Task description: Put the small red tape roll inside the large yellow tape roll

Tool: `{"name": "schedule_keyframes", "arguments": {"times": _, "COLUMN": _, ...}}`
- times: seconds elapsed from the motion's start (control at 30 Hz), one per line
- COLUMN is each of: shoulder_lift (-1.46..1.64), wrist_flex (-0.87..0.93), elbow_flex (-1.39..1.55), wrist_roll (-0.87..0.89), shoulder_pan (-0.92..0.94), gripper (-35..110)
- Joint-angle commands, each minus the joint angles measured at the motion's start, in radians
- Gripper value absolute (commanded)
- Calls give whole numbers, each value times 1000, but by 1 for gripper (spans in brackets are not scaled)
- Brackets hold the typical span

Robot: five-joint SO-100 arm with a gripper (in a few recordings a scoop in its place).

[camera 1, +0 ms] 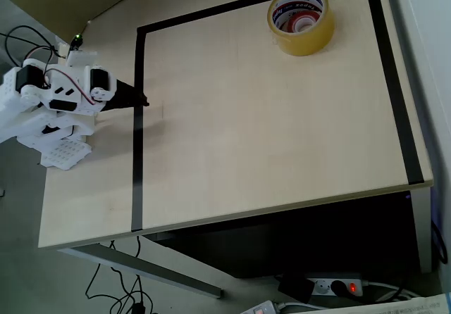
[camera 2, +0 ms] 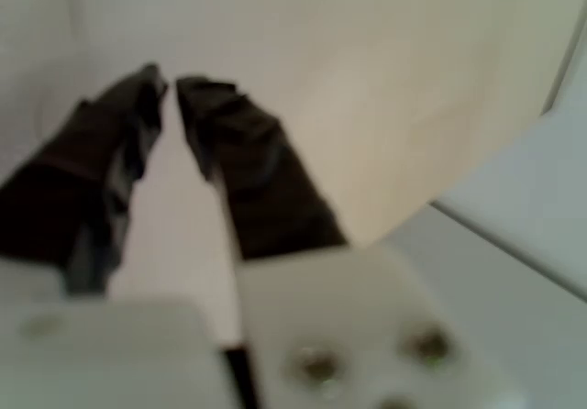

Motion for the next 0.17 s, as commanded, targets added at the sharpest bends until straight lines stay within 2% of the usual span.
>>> {"name": "schedule_keyframes", "arguments": {"times": 0.0, "shoulder_lift": -8, "wrist_flex": 98, "elbow_flex": 60, "wrist_roll": 25, "shoulder_pan": 14, "gripper": 0}}
{"name": "schedule_keyframes", "arguments": {"times": 0.13, "shoulder_lift": -8, "wrist_flex": 98, "elbow_flex": 60, "wrist_roll": 25, "shoulder_pan": 0, "gripper": 0}}
